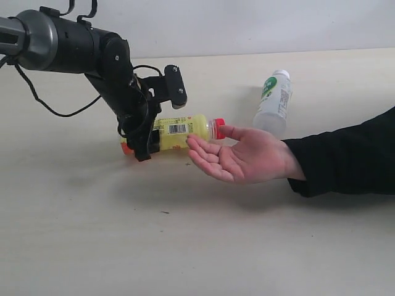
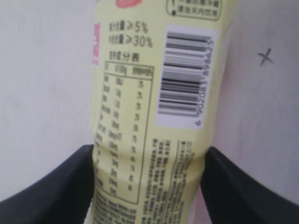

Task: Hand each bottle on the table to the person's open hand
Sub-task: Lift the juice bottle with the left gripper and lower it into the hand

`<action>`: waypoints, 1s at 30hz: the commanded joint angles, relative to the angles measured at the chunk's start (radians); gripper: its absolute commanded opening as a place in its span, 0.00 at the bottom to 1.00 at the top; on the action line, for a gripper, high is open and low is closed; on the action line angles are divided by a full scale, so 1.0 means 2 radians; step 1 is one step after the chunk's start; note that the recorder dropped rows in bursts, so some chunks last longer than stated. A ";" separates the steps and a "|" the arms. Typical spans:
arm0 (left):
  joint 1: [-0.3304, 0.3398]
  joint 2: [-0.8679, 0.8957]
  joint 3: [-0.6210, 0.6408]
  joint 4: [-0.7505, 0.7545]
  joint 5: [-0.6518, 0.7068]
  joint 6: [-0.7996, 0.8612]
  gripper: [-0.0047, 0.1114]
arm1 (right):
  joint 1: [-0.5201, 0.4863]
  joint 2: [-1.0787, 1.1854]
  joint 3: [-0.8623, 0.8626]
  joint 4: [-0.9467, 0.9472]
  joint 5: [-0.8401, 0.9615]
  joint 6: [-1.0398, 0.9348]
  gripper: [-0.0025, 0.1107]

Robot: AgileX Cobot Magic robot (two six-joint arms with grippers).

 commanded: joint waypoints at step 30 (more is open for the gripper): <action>-0.094 -0.220 -0.003 0.091 0.218 -0.618 0.04 | -0.002 -0.003 0.002 -0.001 -0.003 0.001 0.02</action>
